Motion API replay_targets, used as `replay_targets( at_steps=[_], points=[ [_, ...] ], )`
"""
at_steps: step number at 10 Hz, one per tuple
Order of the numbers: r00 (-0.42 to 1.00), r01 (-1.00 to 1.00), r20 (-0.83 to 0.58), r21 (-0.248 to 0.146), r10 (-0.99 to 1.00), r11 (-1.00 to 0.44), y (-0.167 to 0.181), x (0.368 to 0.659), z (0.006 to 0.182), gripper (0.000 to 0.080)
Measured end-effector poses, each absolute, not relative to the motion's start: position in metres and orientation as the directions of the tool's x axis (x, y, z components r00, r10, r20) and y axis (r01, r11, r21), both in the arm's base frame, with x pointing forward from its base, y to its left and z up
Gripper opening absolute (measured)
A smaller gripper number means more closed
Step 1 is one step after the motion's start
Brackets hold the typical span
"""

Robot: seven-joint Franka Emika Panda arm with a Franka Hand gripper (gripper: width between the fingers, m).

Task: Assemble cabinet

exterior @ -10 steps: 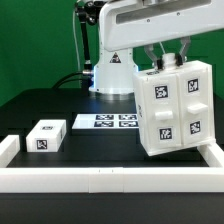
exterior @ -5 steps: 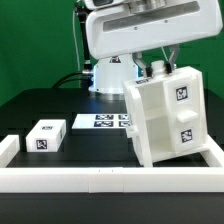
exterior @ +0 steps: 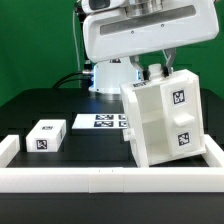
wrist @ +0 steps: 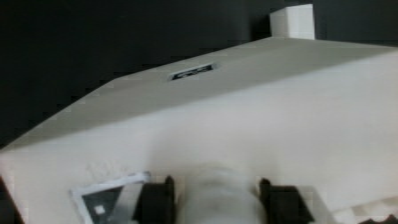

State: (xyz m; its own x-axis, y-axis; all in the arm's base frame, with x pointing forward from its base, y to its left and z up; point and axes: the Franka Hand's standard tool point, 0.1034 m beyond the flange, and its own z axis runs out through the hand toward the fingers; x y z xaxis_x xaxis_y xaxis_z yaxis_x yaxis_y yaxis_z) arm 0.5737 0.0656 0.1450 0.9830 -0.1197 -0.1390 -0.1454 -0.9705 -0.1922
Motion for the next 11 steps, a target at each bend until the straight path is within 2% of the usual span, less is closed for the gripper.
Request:
replay_targets(
  at_steps=[4,10,11],
  points=[
    [0.967,-0.24,-0.128,-0.179,-0.219,-0.954,0.08,0.58,0.139,0.0222],
    [0.982,-0.174,-0.109,-0.186,-0.156,-0.967,0.096,0.587,0.137,0.0222],
    [0.981,-0.176,-0.109,-0.187,-0.158,-0.966,0.096,0.587,0.137,0.0298]
  ],
)
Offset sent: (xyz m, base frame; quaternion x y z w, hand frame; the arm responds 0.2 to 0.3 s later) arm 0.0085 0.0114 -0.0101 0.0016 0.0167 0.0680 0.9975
